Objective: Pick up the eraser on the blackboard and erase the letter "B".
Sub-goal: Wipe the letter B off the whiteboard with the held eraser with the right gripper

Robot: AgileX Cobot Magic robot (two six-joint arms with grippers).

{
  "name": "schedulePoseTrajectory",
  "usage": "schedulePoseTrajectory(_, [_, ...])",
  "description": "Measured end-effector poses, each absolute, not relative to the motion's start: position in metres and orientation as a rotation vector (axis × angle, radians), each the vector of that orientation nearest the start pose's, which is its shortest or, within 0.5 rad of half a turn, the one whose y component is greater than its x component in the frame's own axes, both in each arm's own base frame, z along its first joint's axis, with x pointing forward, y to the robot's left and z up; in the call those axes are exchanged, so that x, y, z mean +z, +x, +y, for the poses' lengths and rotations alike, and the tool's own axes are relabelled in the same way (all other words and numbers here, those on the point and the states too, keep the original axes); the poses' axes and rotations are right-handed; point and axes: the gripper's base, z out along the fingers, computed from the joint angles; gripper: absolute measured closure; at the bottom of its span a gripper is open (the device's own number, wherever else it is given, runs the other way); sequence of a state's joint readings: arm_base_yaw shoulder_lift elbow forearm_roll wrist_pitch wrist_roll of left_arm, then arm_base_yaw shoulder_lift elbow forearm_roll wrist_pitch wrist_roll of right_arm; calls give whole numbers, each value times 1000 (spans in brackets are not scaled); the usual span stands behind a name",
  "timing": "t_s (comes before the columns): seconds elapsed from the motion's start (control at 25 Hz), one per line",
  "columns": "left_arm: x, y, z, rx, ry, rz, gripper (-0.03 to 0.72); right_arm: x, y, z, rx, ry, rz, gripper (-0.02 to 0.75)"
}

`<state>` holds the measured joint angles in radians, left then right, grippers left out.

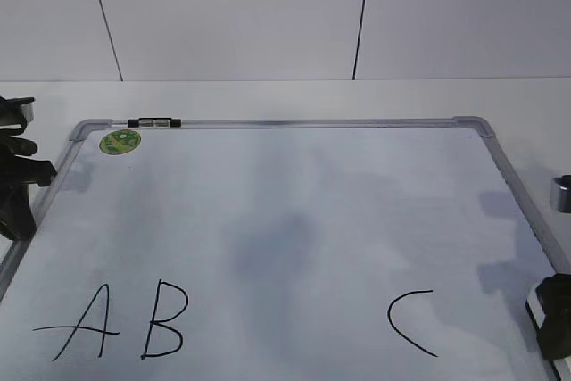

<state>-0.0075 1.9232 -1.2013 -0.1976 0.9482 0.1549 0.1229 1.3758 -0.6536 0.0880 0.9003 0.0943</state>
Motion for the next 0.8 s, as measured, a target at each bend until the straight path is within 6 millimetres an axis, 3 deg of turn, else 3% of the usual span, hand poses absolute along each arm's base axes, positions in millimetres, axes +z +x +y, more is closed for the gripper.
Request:
schedulePoseTrajectory(0.32, [154,348,-17,-251,72,3131,643,210,210,33,122,27,3135,221])
schedulePoseTrajectory(0.52, [154,348,-17,-251,72,3131,643,242,224,42,248,56,3111,223])
schedulePoseTrajectory(0.8, [154,348,-17,-250,74,3131,643,264,233,76,372,-220,3068,223])
